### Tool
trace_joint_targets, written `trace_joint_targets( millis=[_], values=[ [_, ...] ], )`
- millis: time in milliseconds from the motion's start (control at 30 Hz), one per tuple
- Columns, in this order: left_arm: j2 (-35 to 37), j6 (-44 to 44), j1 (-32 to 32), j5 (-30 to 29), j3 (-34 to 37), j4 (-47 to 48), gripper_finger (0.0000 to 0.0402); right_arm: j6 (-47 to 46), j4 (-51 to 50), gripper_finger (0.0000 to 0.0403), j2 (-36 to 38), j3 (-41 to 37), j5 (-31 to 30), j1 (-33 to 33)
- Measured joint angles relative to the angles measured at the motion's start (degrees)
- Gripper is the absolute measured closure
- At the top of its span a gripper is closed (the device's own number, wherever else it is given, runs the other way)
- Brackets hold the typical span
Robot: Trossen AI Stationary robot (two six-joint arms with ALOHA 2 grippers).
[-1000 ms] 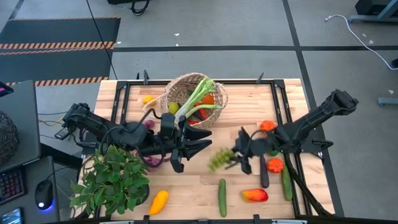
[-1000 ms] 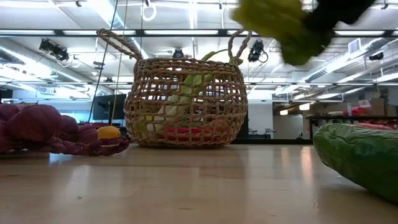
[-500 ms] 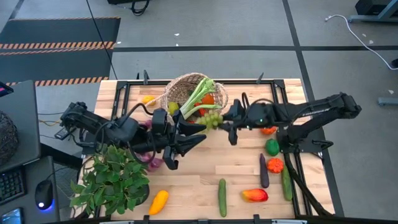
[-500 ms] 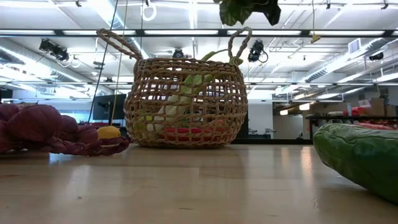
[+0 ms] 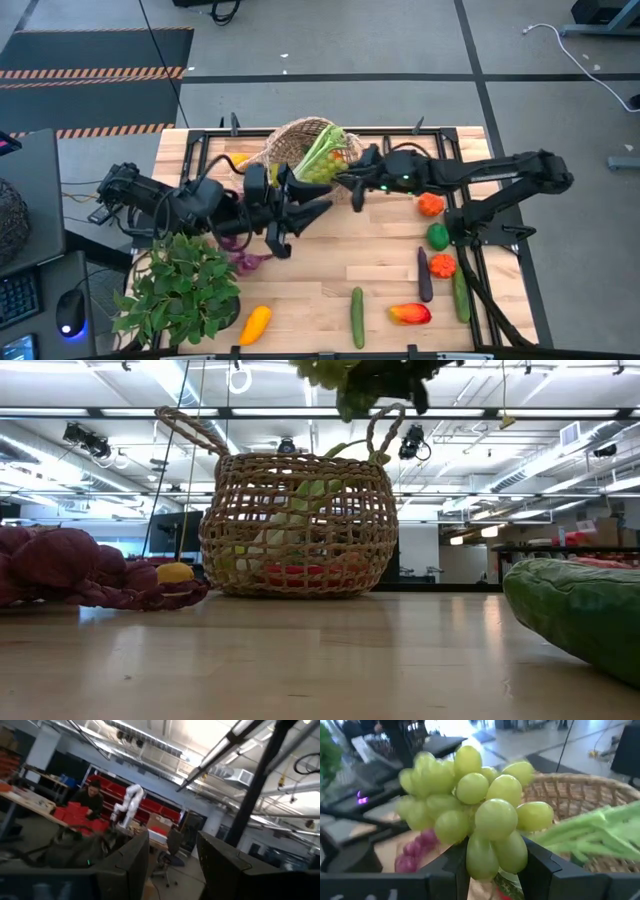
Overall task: Build produce basket
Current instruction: Put the green grapes into the brown basket
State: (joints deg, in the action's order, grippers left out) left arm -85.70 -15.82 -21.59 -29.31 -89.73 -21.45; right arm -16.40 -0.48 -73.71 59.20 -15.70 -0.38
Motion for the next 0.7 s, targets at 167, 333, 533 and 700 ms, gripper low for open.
trace_joint_targets(
  millis=[167, 333, 533, 700],
  values=[
    [1.15, 2.1, 0.85, -0.01, -0.04, -0.94, 0.023, 1.35, 0.22, 0.0262, -6.4, 5.61, 0.56, -0.33],
    [3.6, 4.64, 0.5, 0.01, -0.04, 2.12, 0.023, 6.84, -4.18, 0.0253, -11.95, 12.26, 0.02, -1.17],
    [8.12, 4.62, 0.09, -1.8, -0.04, 10.08, 0.023, 7.36, -10.33, 0.0198, -14.79, 17.02, 0.21, -3.09],
    [9.54, 4.42, -0.2, -1.76, -0.04, 11.6, 0.023, 7.07, -12.38, 0.0134, -13.36, 17.4, -1.7, -3.46]
  ],
)
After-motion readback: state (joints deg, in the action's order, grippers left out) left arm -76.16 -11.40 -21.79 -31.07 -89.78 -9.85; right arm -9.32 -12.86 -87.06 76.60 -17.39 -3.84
